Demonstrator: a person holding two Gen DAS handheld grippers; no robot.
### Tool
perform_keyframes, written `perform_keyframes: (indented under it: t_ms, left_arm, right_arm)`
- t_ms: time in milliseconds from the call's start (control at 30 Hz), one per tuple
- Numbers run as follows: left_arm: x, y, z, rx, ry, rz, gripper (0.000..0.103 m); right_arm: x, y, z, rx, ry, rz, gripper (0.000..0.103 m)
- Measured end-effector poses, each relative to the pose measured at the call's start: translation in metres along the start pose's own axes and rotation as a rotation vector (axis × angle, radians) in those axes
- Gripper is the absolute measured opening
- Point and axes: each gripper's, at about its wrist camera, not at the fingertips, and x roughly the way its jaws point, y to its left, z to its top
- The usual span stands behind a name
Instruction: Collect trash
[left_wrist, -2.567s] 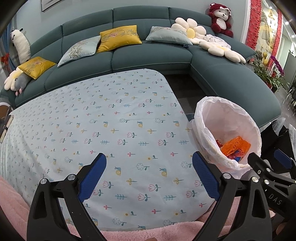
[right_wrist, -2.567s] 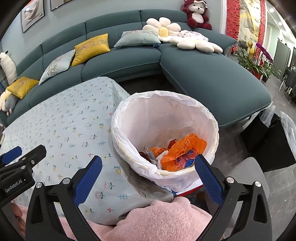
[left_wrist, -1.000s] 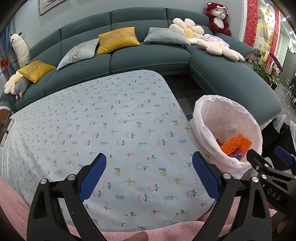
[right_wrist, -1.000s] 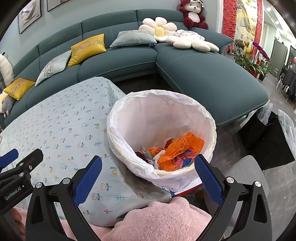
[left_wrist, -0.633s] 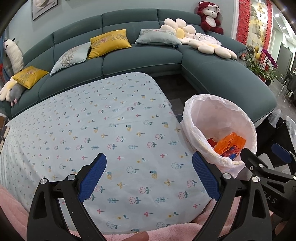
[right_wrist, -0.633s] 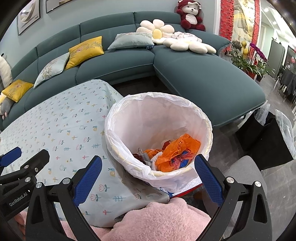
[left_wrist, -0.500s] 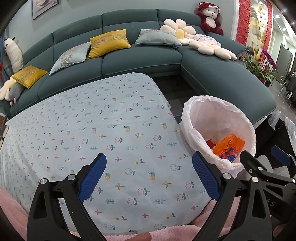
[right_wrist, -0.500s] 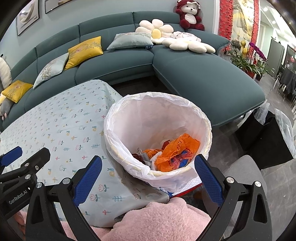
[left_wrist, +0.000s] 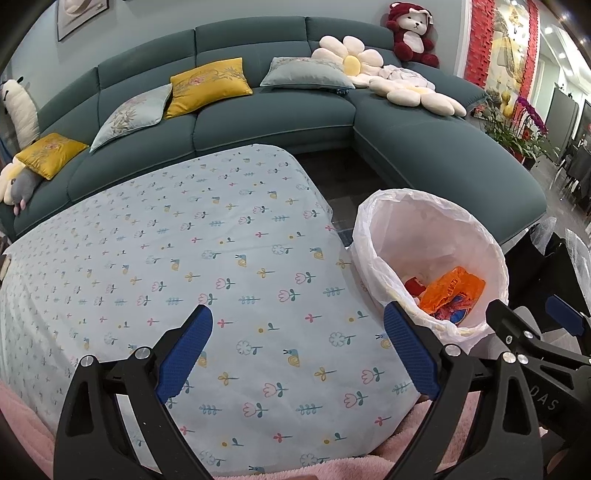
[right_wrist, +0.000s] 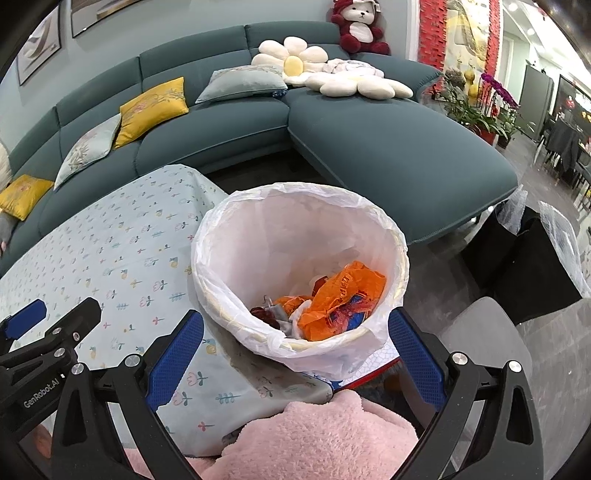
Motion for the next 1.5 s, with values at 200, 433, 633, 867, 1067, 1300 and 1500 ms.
perform_keyframes:
  t_ms: [200, 433, 633, 867, 1067, 1300, 1500]
  left_arm:
    - [0.0037, -0.0016, 0.0011, -0.001, 0.001, -0.006, 0.088]
    - [0.0065, -0.0009, 0.0005, -0.001, 0.005, 0.004, 0.088]
    - [0.0062, -0.0015, 0.0013, 0.004, 0.004, 0.004, 0.088]
    - [0.0058, -0.0022, 0.0016, 0.01, 0.004, 0.004, 0.088]
    - [0.0063, -0.0043, 0.0032, 0.024, 0.004, 0.005, 0.089]
    - [0.0071, -0.0096, 0.0073, 0.043, -0.004, -0.003, 0.089]
    - [0.0084, -0.01, 0.0098, 0.044, -0.003, -0.02, 0.089]
  right_arm:
    - [0.0031, -0.0011, -0.0002, 0.004, 0.012, -0.003, 0.096]
    - [0.0042, -0.0009, 0.0003, 0.006, 0.02, -0.007, 0.096]
    - [0.0042, -0.0015, 0.0001, 0.006, 0.021, -0.008, 0.096]
    - [0.0047, -0.0018, -0.0003, 0.005, 0.021, -0.01, 0.096]
    - [0.0059, -0.0014, -0.0012, 0.001, 0.022, -0.02, 0.096]
    - [0.0064, -0.0027, -0.0013, 0.009, 0.027, -0.02, 0.096]
    - [0.007, -0.0052, -0.0014, 0.018, 0.03, -0.026, 0.096]
